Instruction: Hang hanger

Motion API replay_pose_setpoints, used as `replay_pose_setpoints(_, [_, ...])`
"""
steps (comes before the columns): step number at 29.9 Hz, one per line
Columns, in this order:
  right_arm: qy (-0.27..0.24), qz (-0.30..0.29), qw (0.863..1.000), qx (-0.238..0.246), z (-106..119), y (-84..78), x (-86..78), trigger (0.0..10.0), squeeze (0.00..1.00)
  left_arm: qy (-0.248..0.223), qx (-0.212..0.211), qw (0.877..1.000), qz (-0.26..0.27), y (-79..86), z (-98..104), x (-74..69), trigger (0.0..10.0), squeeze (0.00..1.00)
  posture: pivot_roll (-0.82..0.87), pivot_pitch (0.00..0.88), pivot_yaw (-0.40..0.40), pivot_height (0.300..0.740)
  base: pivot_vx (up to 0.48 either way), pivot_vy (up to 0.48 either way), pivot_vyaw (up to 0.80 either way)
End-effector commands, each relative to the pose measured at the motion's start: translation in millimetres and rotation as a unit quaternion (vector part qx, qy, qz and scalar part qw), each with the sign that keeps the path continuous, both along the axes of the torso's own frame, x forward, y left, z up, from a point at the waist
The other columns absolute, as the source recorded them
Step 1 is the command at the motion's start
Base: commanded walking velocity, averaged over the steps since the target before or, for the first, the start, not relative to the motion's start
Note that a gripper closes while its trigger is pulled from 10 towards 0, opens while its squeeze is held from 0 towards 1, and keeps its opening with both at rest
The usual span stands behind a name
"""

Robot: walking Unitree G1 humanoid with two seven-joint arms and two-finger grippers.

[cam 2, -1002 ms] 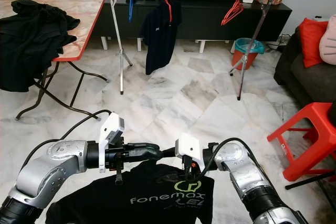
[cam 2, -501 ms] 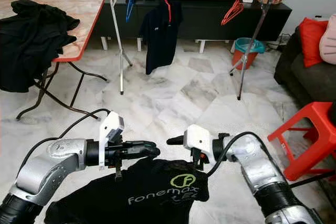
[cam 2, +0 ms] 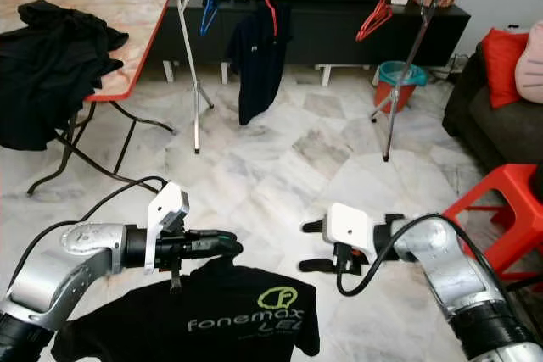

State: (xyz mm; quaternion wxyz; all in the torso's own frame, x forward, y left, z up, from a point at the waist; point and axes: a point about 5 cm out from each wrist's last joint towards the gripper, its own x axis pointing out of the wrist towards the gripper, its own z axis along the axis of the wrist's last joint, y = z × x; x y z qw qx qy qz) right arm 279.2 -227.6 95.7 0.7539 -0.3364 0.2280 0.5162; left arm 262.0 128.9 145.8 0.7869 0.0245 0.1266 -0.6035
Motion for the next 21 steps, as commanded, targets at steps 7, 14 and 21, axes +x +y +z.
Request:
replay_pose_setpoints(7, [0.011, -0.044, 0.999, -0.002, -20, -24.0, -17.4, 10.0, 0.0, -0.027, -0.053, 0.998, -0.024, 4.6, 32, 4.6, 0.0, 0.0, 0.1, 0.0, -0.006, 0.74, 0.0, 0.0, 0.0])
replay_pose_setpoints(14, [0.017, -0.073, 0.997, 0.028, -26, -31.4, -21.2, 10.0, 0.0, -0.026, -0.084, 0.995, -0.051, 5.7, 45, 2.8, 0.0, 0.0, 0.09, 0.0, 0.009, 0.74, 0.0, 0.0, 0.0])
replay_pose_setpoints(21, [-0.001, -0.084, 0.995, 0.057, -19, -26.8, -11.6, 10.0, 0.0, -0.02, -0.107, 0.993, -0.054, 4.0, 52, 5.7, 10.0, 0.0, 0.09, 0.0, 0.02, 0.74, 0.0, 0.0, 0.0])
